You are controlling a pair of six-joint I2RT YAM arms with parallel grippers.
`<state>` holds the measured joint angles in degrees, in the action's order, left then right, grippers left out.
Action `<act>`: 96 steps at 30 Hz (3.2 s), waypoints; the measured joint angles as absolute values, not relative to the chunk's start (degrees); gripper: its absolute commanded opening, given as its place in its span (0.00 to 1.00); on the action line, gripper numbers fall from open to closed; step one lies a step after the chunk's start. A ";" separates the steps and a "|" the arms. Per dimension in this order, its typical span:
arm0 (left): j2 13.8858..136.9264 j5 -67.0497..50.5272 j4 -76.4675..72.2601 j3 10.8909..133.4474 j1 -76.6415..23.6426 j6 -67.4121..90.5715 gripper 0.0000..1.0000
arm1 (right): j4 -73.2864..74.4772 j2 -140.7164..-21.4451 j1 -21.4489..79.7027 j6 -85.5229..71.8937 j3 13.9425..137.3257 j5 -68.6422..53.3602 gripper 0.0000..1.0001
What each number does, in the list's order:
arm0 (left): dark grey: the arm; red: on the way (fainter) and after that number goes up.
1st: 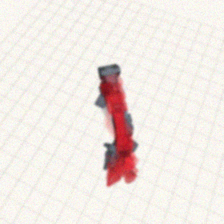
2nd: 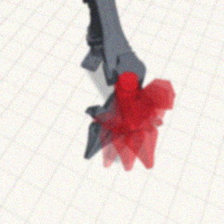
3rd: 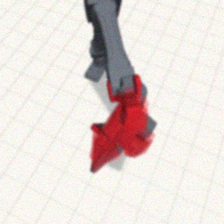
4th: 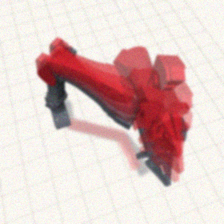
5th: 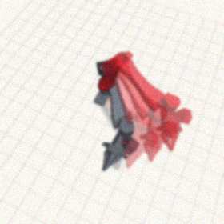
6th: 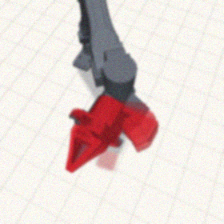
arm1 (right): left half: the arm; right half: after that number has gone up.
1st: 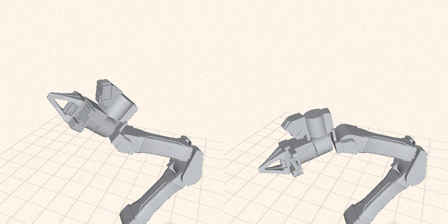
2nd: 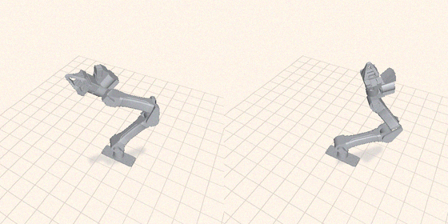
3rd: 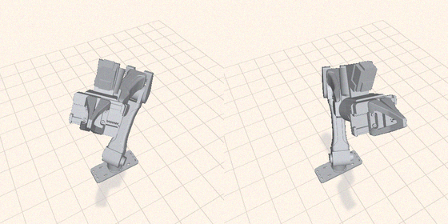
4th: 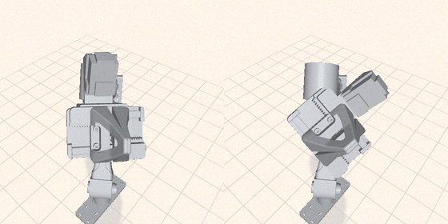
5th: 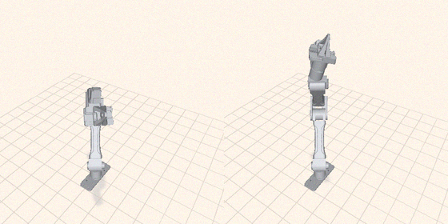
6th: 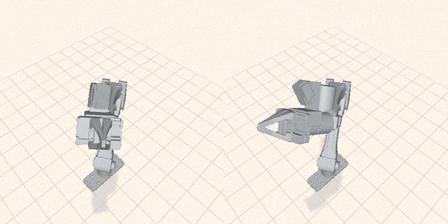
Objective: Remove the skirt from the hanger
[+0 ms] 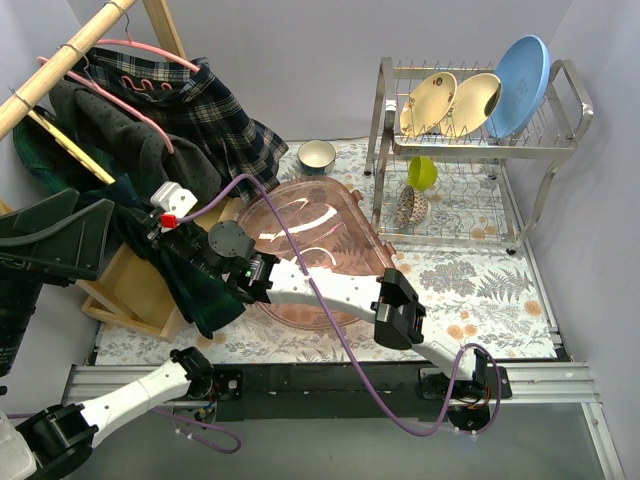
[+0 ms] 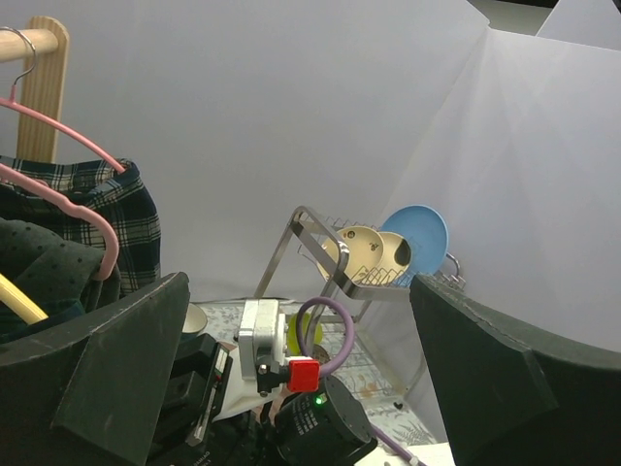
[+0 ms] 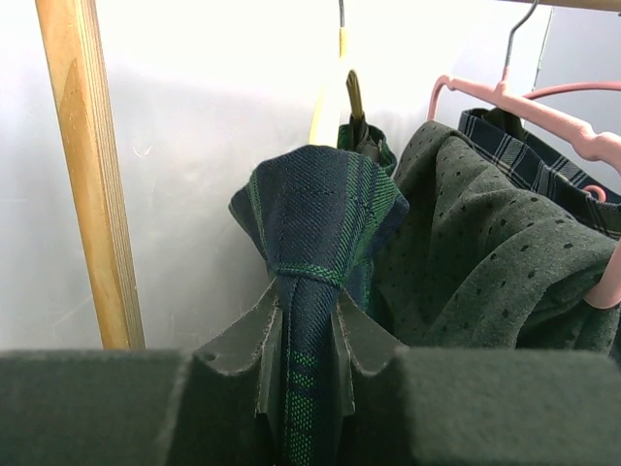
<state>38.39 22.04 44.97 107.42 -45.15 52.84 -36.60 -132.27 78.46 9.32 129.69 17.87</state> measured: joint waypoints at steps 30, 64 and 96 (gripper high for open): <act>37.19 23.92 47.83 101.78 -45.15 52.29 0.98 | -42.00 -123.00 77.97 10.94 118.67 17.63 0.01; 44.05 18.06 47.57 111.33 -45.15 60.55 0.73 | -40.45 -75.94 78.91 6.02 73.58 8.82 0.01; 53.41 12.58 33.34 99.92 -45.15 47.57 0.11 | -25.19 -55.94 78.87 4.23 61.14 10.48 0.01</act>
